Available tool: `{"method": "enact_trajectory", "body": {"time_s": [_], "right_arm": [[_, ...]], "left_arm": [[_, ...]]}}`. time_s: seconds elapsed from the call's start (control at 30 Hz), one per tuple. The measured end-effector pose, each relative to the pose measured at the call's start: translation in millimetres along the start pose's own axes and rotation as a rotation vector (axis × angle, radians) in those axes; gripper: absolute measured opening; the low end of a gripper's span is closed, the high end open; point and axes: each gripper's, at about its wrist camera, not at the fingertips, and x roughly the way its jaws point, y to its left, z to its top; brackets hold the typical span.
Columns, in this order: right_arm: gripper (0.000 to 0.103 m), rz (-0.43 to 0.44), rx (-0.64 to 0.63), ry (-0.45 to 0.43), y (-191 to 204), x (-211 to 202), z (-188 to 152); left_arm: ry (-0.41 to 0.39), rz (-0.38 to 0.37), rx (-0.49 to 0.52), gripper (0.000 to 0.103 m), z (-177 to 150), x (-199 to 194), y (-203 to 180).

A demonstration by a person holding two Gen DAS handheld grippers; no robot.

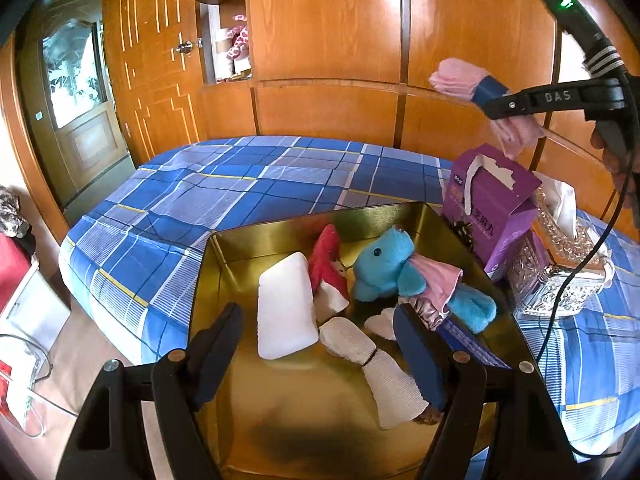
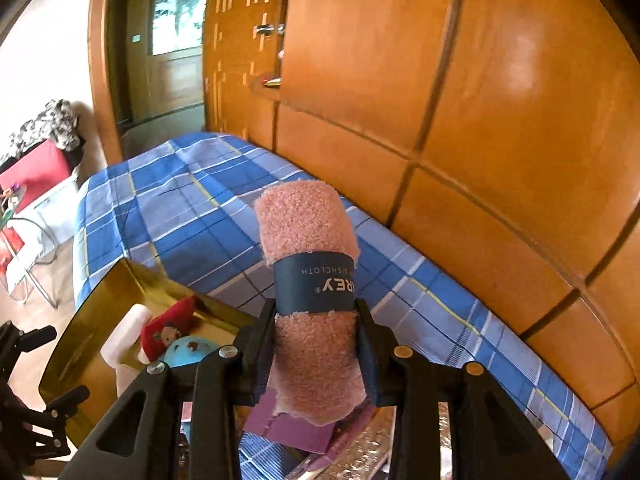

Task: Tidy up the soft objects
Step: 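Carry the pink towel into the gold tray and open the right tool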

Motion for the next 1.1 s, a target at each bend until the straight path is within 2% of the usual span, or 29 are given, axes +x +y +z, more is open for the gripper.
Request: {"method": "enact_trajectory", "body": {"time_s": [0.2,0.4,0.6,0.67,0.83,1.1], "right_arm": [[0.036,0.024,0.037,-0.014,-5,-5,6],[0.036,0.122,-0.022,-0.021,28,0,11],[0.036,0.251,-0.123,0.05,82,19,-4],[0.036,0.304,-0.16,0.096,102,29,-17],[0.036,0.377,-0.204,0.205,136,47,-49],[0.036,0.426,-0.158,0.26,147,48,-81]], "left_arm": [[-0.009,0.005,0.002,0.077,1,-2,0],[-0.042,0.039,-0.031,0.077,5,-10,10],[-0.084,0.115,-0.096,0.079,11,-21,37],[-0.096,0.138,-0.111,0.082,12,-24,44],[-0.105,0.162,-0.126,0.083,12,-26,53],[-0.102,0.155,-0.109,0.083,10,-26,46]]}}
